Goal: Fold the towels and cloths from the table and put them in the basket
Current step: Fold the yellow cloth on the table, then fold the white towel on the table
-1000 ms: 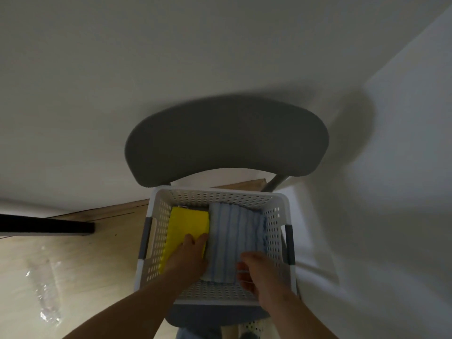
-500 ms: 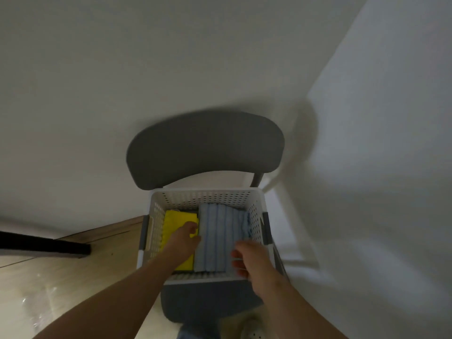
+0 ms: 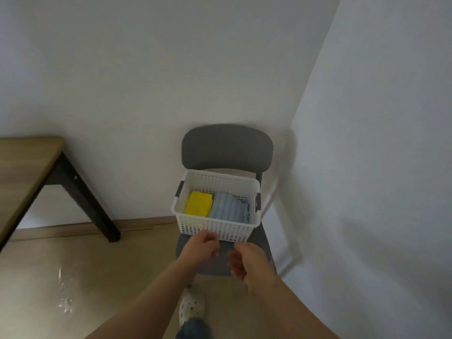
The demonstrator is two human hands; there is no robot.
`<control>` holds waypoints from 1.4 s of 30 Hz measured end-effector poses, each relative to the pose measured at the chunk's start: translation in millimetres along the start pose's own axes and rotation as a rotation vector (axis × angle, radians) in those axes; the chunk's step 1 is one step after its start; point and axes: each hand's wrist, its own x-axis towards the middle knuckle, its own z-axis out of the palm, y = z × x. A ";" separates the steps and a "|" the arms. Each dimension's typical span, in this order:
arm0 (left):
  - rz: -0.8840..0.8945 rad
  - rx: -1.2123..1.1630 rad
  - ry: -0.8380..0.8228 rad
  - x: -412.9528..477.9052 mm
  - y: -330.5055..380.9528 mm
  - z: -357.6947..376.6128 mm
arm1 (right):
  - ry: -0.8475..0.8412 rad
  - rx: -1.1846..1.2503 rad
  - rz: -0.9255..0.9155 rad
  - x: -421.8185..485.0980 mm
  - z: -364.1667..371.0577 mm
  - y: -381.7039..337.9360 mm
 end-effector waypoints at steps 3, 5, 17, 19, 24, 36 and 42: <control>-0.054 -0.041 0.039 -60.1 -28.0 -8.4 | -0.037 -0.032 -0.022 -43.1 -1.2 40.6; -0.073 -0.091 0.070 -96.4 -43.9 -15.9 | -0.053 -0.061 -0.049 -71.6 -1.2 64.6; 0.003 -0.132 0.056 -303.0 -177.2 -86.7 | -0.041 0.013 -0.079 -245.8 46.6 246.6; -0.012 -0.100 0.043 -335.9 -213.8 -98.5 | -0.035 0.028 -0.026 -278.2 57.6 290.8; -0.109 -0.090 0.052 -410.0 -289.5 -120.1 | -0.041 0.003 0.040 -344.0 67.0 373.7; -0.105 -0.186 0.188 -550.1 -387.1 -153.4 | -0.125 -0.064 -0.001 -447.5 85.4 484.8; -0.078 -0.194 0.225 -596.1 -421.3 -180.7 | -0.171 -0.064 0.018 -486.4 111.1 532.8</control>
